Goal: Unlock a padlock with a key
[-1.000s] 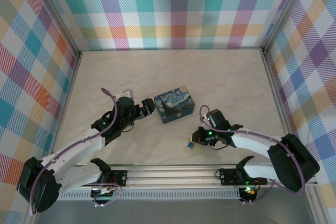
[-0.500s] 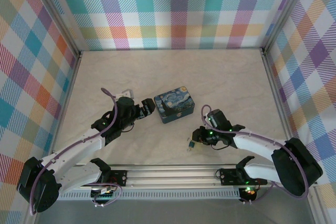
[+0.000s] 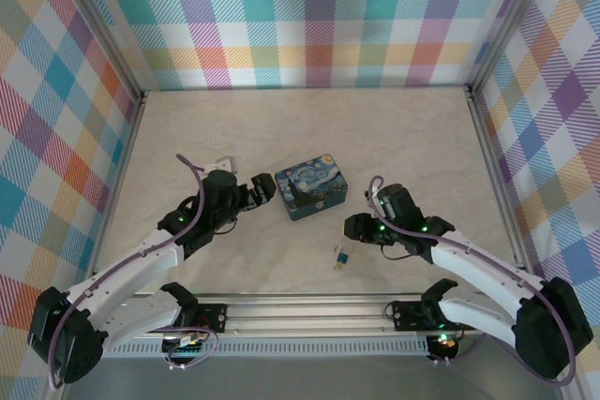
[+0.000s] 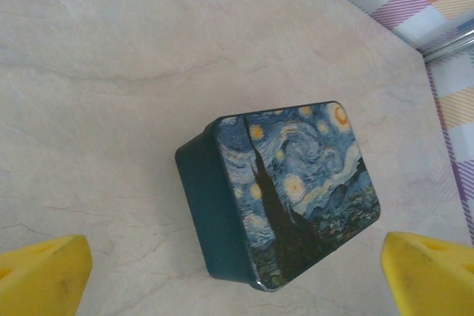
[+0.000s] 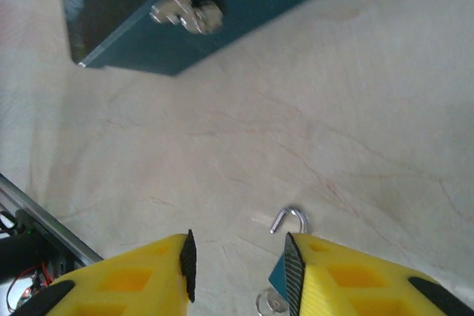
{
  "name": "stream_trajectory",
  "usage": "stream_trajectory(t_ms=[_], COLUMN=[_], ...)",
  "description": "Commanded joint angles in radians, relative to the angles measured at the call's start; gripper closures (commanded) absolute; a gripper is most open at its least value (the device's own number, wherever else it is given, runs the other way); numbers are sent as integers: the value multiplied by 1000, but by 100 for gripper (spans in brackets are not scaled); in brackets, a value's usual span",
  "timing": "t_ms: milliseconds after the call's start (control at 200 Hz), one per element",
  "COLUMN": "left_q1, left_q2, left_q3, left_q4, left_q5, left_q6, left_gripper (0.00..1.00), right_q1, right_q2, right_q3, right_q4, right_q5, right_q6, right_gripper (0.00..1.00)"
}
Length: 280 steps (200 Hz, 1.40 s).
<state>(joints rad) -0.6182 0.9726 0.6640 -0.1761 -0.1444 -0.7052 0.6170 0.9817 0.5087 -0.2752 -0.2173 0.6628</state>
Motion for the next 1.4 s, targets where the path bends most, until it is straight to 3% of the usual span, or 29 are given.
stream_trajectory(t_ms=[0,385,600,775,990,1395], left_q1=[6,6,6,6,7,7], left_q2=[-33,-62,-56,-47,-32,-30], left_q3=[35,84,99,105,116,124], left_q4=[-44,-129,-153,-154,-156,-163], left_q5=[-15,-12,-14,-7,-4,6], left_q6=[33,67,72,70,72,73], left_gripper=[0,0,0,0,0,0], right_q1=[3,-29,-58,-107,-200,-351], right_q2=[-33,-40,-68,-87,-64,114], right_q3=[47,155,141,94,28,3], right_q4=[-60,-59,30,134,243,391], right_q5=[60,136,279,414,548,575], right_q6=[-101,-356,-460,-522,-558,-583], right_gripper=[57,46,16,0,0,0])
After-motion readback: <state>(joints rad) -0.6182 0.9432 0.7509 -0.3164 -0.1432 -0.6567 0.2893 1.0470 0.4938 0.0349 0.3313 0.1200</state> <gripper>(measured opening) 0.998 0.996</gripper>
